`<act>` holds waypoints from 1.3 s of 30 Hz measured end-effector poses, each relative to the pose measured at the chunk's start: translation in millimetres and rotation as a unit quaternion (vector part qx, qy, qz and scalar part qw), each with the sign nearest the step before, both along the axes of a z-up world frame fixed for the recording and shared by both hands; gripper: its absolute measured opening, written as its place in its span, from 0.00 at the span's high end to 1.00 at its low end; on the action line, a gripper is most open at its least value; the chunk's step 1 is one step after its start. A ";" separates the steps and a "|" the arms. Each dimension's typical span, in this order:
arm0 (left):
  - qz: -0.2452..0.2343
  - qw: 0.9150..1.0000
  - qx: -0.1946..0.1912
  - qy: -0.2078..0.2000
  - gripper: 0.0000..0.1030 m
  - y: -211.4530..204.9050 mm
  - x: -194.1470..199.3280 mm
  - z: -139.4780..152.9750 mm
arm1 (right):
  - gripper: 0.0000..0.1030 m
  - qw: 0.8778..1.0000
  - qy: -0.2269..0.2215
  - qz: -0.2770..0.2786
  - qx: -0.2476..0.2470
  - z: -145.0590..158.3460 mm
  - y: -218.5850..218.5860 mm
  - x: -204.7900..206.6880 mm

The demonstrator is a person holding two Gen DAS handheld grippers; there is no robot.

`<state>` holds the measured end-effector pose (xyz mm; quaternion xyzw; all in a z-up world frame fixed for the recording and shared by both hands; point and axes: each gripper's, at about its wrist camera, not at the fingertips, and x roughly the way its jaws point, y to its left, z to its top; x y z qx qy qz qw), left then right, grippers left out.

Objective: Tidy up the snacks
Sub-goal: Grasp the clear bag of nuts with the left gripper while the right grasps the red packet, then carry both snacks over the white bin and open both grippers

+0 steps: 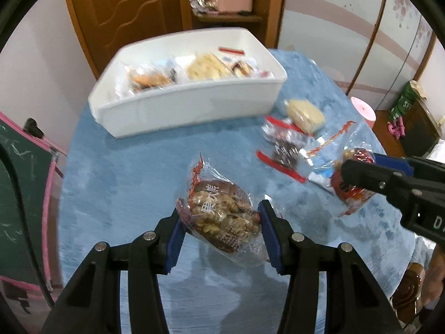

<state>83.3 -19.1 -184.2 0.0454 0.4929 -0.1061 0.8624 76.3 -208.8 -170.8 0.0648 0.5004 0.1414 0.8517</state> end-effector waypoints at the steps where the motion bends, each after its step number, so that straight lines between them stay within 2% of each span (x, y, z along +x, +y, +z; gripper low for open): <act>1: 0.000 1.000 0.002 -0.007 0.52 4.7 4.6 8.1 | 0.65 1.000 -0.010 0.002 -0.006 9.8 3.6 3.1; 8: 0.018 0.998 0.026 -0.062 0.52 45.7 47.5 77.9 | 0.65 0.995 -0.084 0.013 -0.046 78.5 25.2 32.6; 14: 0.038 0.992 0.040 -0.114 0.52 70.3 98.3 139.2 | 0.65 0.987 -0.144 0.010 -0.071 140.5 47.5 78.6; 16: 0.045 0.988 0.052 -0.135 0.52 72.5 117.5 155.4 | 0.65 0.985 -0.155 0.007 -0.071 155.8 53.8 98.0; 19: 0.048 0.989 0.040 -0.134 0.52 74.7 147.5 165.7 | 0.65 0.985 -0.162 -0.001 -0.059 172.4 63.0 130.5; 24: 0.057 0.990 0.043 -0.122 0.52 73.3 198.3 157.5 | 0.65 0.986 -0.159 -0.013 -0.047 173.1 70.0 181.0; 29: 0.073 0.991 0.046 -0.098 0.52 71.0 250.2 126.1 | 0.64 0.990 -0.126 -0.033 -0.044 142.9 73.9 234.2; 35: 0.086 0.992 0.051 -0.072 0.51 64.9 297.4 83.7 | 0.64 0.993 -0.097 -0.045 -0.059 103.1 73.8 272.2; 37: 0.090 0.992 0.057 -0.063 0.45 61.6 307.5 69.9 | 0.60 0.994 -0.078 -0.040 -0.067 88.5 75.6 282.9; 38: 0.090 0.993 0.057 -0.059 0.32 60.2 310.3 65.6 | 0.60 0.995 -0.066 -0.037 -0.071 82.2 76.9 285.3; 39: 0.088 0.993 0.053 -0.055 0.13 58.8 312.4 62.2 | 0.59 0.995 -0.058 -0.035 -0.071 77.9 77.4 286.8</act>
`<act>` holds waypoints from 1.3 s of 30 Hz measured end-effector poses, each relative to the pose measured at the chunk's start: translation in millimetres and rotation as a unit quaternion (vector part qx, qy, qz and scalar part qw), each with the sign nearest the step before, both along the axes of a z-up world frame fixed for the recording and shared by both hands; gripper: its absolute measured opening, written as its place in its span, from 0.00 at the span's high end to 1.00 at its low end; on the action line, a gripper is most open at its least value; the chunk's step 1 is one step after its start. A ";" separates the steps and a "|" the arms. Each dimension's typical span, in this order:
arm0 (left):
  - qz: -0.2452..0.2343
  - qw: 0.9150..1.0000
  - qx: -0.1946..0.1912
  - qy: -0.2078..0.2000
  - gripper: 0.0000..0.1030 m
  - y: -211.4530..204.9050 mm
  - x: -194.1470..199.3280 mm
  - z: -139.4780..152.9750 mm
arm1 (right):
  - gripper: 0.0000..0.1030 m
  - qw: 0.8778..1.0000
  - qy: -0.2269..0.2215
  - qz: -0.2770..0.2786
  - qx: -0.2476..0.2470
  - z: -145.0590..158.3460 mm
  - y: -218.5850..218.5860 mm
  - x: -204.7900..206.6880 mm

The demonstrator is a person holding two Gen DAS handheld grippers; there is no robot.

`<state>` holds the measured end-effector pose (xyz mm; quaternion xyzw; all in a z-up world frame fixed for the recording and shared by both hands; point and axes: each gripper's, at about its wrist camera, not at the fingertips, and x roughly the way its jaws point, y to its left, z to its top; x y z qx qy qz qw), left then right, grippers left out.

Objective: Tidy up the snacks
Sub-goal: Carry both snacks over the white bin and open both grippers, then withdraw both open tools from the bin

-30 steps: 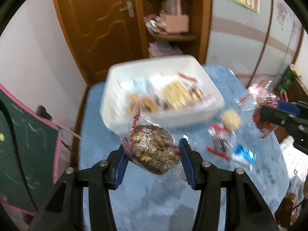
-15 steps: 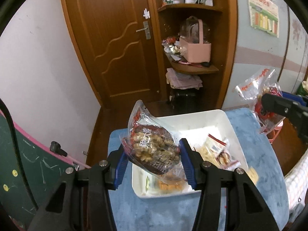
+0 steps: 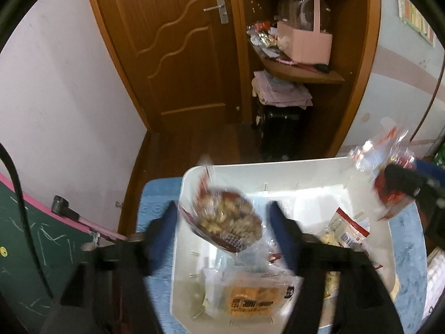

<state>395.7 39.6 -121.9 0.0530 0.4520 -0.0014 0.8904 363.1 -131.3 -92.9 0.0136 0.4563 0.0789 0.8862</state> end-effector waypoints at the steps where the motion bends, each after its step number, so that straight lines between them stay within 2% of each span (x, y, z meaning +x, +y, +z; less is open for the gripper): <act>1: -0.002 1.000 -0.006 0.004 0.06 -1.4 0.3 -2.6 | 0.57 1.000 0.012 0.002 0.006 -6.3 0.1 2.6; 4: -0.002 1.000 -0.003 0.000 0.04 -3.4 -3.8 -6.0 | 0.51 1.000 0.024 0.003 0.018 -13.1 -0.1 1.4; 9: -0.010 1.000 0.007 0.011 0.03 -5.7 -12.7 -5.9 | 0.51 1.000 0.024 0.000 0.016 -11.4 -1.4 -11.1; 18: -0.019 1.000 0.008 -0.002 0.01 -7.2 -46.2 21.3 | 0.51 1.000 -0.007 0.008 -0.012 18.7 0.3 -45.3; 22: -0.032 0.999 0.008 -0.017 0.01 -13.1 -72.7 43.2 | 0.51 0.999 -0.032 0.008 -0.019 40.5 -0.9 -71.9; 30: -0.065 0.997 0.002 -0.044 0.01 -28.2 -133.9 86.7 | 0.51 0.998 -0.063 0.013 0.010 79.2 -18.4 -135.1; 34: -0.091 0.994 -0.011 -0.058 0.01 -39.8 -169.7 104.1 | 0.51 0.997 -0.070 0.016 0.021 91.3 -33.6 -167.1; 39: -0.119 0.991 -0.020 -0.063 0.01 -56.9 -205.9 112.2 | 0.51 0.997 -0.071 0.016 0.030 96.2 -56.5 -201.9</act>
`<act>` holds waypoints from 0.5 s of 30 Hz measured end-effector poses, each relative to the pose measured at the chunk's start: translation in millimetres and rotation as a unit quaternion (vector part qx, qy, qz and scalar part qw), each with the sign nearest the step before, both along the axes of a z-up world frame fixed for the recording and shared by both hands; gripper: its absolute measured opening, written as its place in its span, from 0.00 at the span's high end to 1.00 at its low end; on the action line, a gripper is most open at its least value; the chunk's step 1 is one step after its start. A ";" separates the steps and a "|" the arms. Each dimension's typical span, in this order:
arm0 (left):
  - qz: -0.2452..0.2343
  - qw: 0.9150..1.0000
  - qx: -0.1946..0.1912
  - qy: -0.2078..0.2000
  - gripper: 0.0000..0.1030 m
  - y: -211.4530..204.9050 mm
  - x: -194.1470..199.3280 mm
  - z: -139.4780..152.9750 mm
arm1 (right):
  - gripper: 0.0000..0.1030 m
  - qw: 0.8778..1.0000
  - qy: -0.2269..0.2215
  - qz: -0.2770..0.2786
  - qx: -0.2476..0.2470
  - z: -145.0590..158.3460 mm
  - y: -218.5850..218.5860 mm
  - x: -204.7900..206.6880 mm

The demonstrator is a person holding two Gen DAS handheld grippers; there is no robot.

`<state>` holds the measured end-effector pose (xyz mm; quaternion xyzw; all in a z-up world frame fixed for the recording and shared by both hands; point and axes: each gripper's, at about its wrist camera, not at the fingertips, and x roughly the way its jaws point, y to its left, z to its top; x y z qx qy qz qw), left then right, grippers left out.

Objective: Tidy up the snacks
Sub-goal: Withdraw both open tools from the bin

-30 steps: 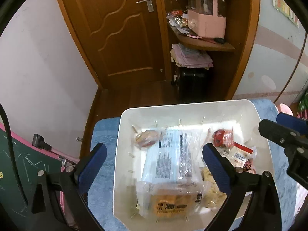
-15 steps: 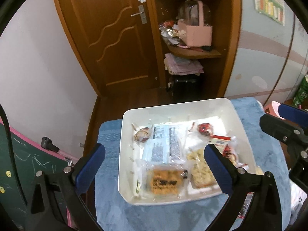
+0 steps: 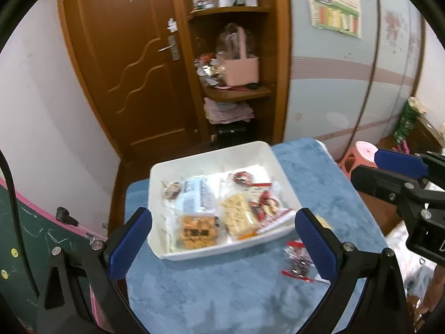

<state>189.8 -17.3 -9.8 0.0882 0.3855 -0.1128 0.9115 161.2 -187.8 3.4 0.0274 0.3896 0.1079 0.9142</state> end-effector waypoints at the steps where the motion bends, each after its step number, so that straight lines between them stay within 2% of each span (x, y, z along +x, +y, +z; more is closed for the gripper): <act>1: -0.006 1.000 -0.003 0.000 0.01 -4.1 -6.7 1.3 | 0.51 1.000 0.000 0.000 -0.002 -0.3 -5.4 -8.8; 9: -0.027 0.999 -0.027 0.003 0.01 -27.6 -42.5 -8.7 | 0.51 0.999 0.001 -0.006 -0.039 -18.1 -35.1 -58.8; 15: -0.037 0.998 -0.041 0.000 0.01 -40.8 -59.5 -39.6 | 0.51 0.999 0.013 -0.019 -0.035 -56.7 -59.2 -84.1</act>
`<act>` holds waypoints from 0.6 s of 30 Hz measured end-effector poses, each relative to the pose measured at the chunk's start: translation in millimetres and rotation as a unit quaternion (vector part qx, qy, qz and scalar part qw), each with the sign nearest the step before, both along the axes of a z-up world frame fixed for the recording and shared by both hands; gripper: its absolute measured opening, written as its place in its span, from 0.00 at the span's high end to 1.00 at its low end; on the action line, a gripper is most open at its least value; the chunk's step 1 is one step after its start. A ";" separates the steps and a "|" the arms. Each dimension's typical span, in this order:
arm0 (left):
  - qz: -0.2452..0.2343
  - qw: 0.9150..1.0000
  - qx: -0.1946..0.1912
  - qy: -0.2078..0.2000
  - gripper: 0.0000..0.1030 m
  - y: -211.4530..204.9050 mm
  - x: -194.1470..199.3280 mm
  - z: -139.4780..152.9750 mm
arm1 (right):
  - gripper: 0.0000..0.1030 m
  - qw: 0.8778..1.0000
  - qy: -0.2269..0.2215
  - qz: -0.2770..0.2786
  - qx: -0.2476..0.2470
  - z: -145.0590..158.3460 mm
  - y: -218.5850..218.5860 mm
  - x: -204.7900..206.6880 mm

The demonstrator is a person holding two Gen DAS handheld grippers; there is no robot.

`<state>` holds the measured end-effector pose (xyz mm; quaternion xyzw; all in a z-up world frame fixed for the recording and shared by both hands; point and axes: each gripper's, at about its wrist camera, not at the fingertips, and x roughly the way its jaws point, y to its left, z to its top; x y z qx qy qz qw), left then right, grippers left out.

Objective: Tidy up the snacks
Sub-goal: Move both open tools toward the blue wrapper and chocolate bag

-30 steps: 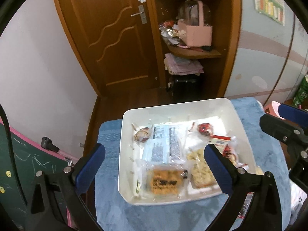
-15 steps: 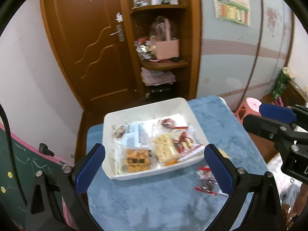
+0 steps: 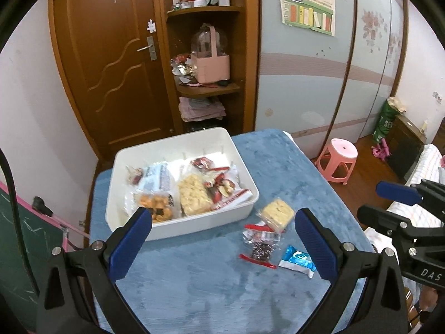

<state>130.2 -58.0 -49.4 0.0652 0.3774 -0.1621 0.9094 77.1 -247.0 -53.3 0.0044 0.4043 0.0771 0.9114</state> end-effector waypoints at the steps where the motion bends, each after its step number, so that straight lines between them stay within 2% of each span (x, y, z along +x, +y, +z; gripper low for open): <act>1: -0.003 1.000 -0.004 0.004 0.01 -1.5 -1.1 -7.3 | 0.51 1.000 0.000 -0.002 -0.003 -5.7 -1.3 -3.2; 5: -0.006 1.000 -0.011 0.025 0.01 -5.7 -0.4 -38.3 | 0.51 1.000 0.011 -0.010 -0.003 -36.0 -7.9 -12.2; 12: -0.004 0.999 0.002 0.045 0.01 -11.2 1.5 -88.3 | 0.51 0.997 0.072 -0.020 0.024 -100.4 -16.9 -11.6; 18: -0.019 0.997 0.017 0.071 0.01 -20.1 4.5 -123.7 | 0.51 0.995 0.087 -0.017 0.035 -128.9 -21.1 -11.5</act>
